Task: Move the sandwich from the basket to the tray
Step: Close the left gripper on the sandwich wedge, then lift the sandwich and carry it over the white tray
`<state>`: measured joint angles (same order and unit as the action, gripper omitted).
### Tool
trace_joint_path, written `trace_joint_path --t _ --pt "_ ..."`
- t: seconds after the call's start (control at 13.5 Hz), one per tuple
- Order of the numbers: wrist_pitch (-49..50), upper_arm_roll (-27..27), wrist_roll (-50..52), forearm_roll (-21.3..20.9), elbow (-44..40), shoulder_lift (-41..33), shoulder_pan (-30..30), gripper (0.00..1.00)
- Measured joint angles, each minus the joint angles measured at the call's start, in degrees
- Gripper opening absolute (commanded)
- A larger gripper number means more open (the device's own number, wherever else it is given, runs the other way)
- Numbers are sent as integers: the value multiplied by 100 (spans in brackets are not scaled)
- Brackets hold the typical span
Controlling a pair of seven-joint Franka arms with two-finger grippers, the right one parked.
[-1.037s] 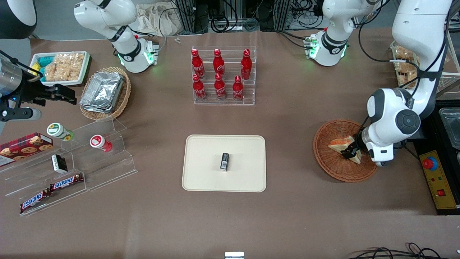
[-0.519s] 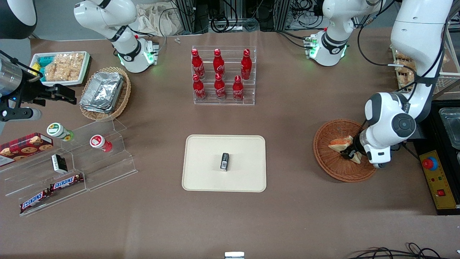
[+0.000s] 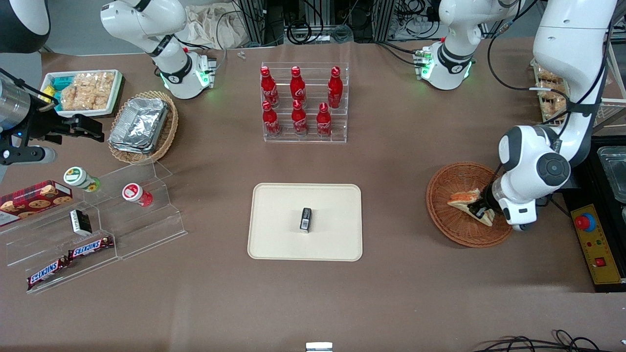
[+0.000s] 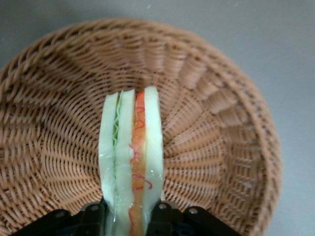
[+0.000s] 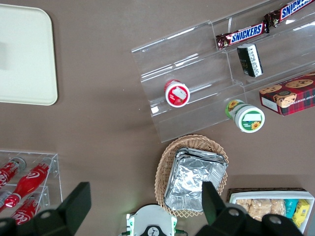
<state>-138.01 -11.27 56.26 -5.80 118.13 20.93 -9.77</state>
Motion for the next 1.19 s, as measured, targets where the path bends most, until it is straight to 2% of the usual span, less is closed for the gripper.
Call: trace_joint_path --t 0.15,0.3,0.44,0.74,1.04,1.19 --pt "137 -14 -20 -16 -77 -210 1 0" --pt "731 -87 -46 -16 -351 -469 3 0" --pt "1686 -318 -252 -16 -989 -615 11 0" --pt "3466 -1003 -1299 30 -2516 -575 27 0" --pt "3583 -1916 -1726 24 -3129 -3 186 0" --pt "3561 -2000 -1707 -6 -3372 459 613 0"
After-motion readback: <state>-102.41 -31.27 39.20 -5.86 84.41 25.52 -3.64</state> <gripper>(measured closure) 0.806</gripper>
